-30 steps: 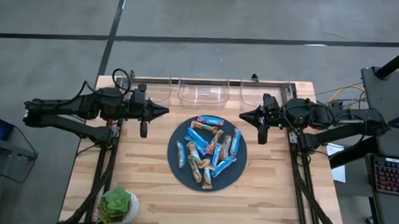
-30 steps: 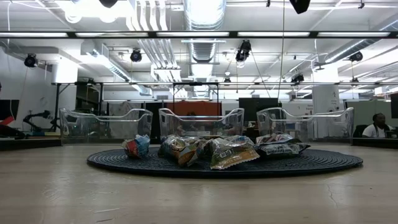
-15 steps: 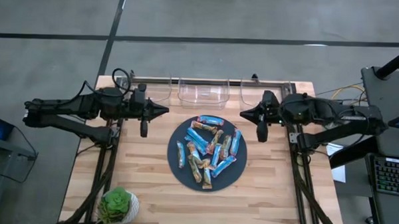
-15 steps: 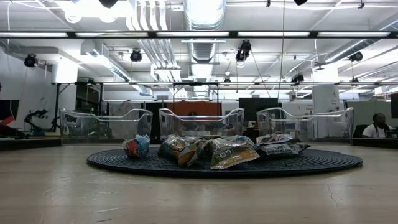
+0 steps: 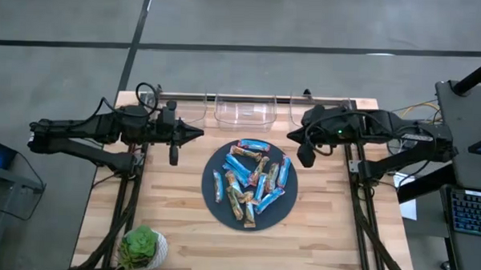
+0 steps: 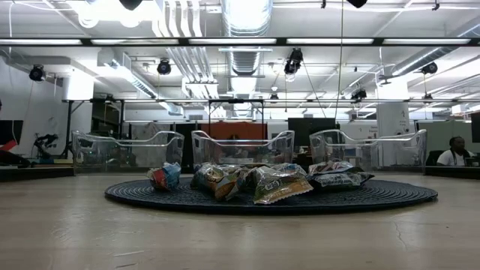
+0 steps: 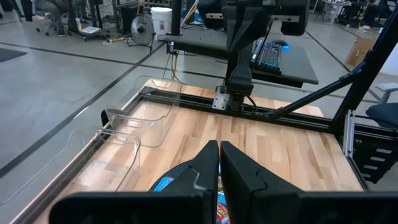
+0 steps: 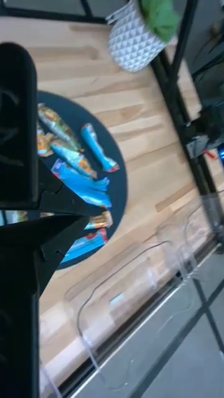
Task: Pick and place Granola Bars by type
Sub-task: Put the red granola bar into the left transparent bin
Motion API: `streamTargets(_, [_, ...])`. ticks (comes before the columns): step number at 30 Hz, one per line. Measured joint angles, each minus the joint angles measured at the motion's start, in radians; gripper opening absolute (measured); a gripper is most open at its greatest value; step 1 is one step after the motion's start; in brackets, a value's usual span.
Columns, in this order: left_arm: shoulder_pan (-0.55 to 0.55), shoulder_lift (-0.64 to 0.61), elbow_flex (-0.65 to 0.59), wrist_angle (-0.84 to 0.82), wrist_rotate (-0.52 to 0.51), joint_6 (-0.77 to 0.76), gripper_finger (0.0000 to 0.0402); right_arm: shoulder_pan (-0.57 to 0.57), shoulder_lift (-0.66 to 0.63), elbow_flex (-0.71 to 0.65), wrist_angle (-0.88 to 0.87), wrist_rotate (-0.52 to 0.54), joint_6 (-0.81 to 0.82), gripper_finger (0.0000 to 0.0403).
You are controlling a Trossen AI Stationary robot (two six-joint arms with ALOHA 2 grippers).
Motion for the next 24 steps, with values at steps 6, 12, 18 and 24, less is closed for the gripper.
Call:
streamTargets(6, [0.0, 0.0, 0.0, 0.0, 0.0, 0.0, 0.0, 0.001, 0.008, 0.0, -0.084, -0.064, -0.008, 0.0009])
streamTargets(12, [0.0, 0.0, 0.0, 0.001, 0.0, 0.004, 0.0, 0.001, 0.008, -0.003, -0.206, -0.105, -0.169, 0.0009])
streamTargets(18, [0.0, 0.0, 0.0, 0.002, 0.0, 0.003, 0.0, 0.001, 0.009, -0.005, -0.233, -0.099, -0.266, 0.0009])
streamTargets(24, [0.0, 0.0, 0.0, 0.001, 0.0, 0.002, 0.0, 0.0, 0.015, -0.012, -0.234, -0.097, -0.323, 0.0009])
